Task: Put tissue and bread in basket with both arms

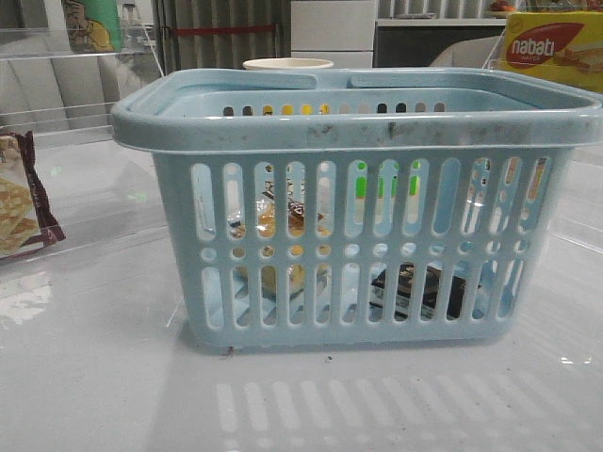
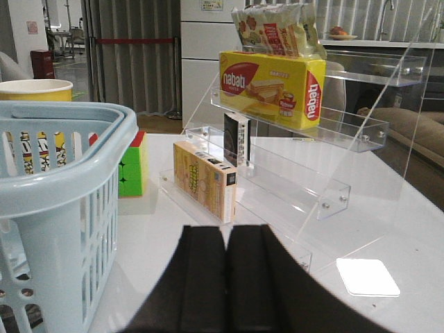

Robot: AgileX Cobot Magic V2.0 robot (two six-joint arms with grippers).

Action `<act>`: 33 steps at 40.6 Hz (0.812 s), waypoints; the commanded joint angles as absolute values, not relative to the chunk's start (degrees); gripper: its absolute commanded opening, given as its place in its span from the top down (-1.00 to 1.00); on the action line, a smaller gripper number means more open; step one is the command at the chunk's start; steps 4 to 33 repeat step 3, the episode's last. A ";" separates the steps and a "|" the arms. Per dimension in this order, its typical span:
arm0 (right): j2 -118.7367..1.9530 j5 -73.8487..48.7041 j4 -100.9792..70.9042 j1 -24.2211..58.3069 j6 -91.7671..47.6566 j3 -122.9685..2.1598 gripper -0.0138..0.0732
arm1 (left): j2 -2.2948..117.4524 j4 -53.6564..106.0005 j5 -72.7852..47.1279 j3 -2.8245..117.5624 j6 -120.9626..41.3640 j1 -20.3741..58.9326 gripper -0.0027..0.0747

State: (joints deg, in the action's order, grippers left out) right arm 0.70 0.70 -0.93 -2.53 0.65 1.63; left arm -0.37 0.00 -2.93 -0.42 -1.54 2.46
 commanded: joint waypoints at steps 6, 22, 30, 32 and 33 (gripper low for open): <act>1.64 6.27 -0.46 -2.85 0.00 1.71 0.56 | -1.36 0.00 2.09 -0.37 -1.04 2.28 0.70; 1.64 6.27 -0.46 -2.85 0.00 1.71 0.56 | -1.36 0.00 2.09 -0.37 -1.04 2.28 0.70; 1.64 6.27 -0.46 -2.85 0.00 1.71 0.56 | -1.36 0.00 2.09 -0.37 -1.04 2.28 0.70; 1.64 6.27 -0.46 -2.85 0.00 1.71 0.56 | -1.36 0.00 2.09 -0.37 -1.04 2.28 0.70; 1.64 6.27 -0.46 -2.85 0.00 1.71 0.56 | -1.36 0.00 2.09 -0.37 -1.04 2.28 0.70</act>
